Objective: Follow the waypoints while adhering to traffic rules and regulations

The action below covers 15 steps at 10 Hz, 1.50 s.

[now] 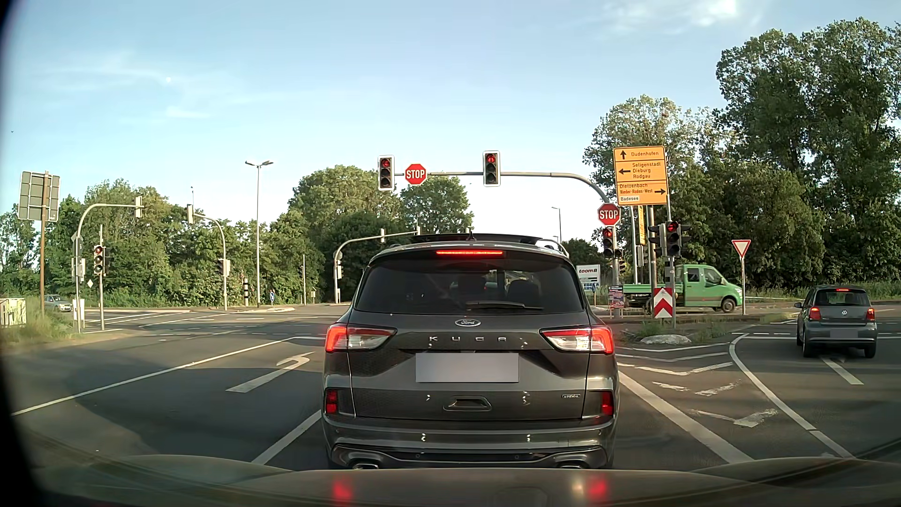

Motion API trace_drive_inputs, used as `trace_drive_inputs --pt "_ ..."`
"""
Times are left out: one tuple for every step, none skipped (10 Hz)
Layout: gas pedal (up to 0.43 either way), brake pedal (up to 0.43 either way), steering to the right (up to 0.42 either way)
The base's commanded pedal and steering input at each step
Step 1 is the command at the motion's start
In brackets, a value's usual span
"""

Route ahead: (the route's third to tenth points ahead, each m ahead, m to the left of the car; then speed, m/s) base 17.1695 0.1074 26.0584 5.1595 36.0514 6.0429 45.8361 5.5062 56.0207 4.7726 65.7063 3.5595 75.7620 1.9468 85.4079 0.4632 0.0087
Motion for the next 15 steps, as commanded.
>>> trace_drive_inputs --pt "0.000 0.287 0.005" --pt "0.000 0.287 0.004" --pt "0.000 0.287 0.004" --pt "0.000 0.287 0.004" --pt "0.000 0.287 0.004" --pt "0.000 0.287 0.004" --pt "0.000 0.287 0.004" --pt "0.000 0.287 0.004" --pt "0.000 0.287 0.004" --pt "0.000 0.287 0.004" --pt "0.000 0.287 0.004" --pt "0.000 0.287 0.004" --pt "0.000 0.287 0.003" --pt "0.000 0.287 0.003" --pt "0.000 0.287 0.004"
